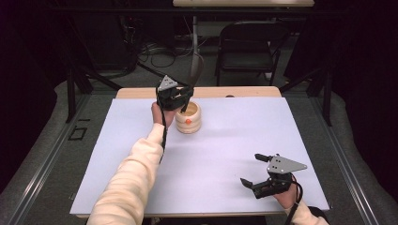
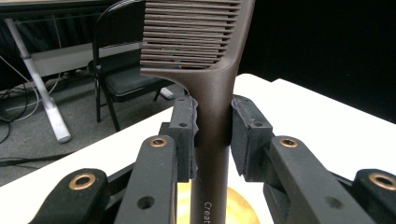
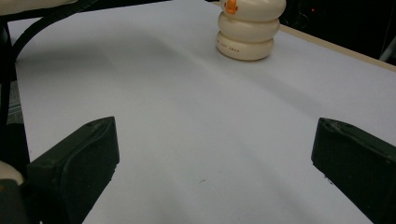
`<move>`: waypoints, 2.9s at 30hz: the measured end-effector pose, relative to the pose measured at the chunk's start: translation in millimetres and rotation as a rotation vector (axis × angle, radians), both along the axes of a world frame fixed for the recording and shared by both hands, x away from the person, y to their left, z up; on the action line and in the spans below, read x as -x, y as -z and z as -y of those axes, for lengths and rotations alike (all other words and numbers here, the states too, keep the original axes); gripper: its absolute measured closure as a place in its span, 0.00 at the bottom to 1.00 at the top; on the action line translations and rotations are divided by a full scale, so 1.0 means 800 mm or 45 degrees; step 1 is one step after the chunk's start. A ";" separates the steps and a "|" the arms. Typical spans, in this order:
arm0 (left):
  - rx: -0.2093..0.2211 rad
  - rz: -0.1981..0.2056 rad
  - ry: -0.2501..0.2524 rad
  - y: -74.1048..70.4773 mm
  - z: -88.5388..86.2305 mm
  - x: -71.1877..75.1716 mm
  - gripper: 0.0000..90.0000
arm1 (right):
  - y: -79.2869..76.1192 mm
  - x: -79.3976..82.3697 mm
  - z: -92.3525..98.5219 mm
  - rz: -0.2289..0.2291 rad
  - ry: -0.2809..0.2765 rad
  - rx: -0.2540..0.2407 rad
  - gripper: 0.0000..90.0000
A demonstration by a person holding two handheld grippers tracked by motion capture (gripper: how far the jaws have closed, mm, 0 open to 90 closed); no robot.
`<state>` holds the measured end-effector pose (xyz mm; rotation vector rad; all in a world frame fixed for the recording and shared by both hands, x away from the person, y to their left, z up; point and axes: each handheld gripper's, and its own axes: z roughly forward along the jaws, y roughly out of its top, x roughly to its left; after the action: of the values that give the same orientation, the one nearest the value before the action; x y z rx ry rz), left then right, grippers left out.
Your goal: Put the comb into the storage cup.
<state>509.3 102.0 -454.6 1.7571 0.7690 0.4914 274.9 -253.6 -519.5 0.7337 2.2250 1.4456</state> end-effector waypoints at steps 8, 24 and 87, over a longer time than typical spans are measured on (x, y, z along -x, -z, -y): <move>-0.018 -0.015 0.004 0.004 0.002 -0.002 0.80 | 0.000 0.000 0.000 0.000 0.002 0.001 0.00; -0.056 -0.047 0.004 0.016 0.001 -0.003 0.80 | 0.000 0.000 0.000 0.000 -0.001 0.001 0.00; -0.130 -0.088 0.043 0.040 0.007 -0.006 0.80 | 0.000 0.000 0.000 -0.003 0.001 0.001 0.00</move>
<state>513.8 96.4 -486.7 1.8871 0.7727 0.4563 274.6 -253.8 -519.4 0.7359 2.2265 1.4441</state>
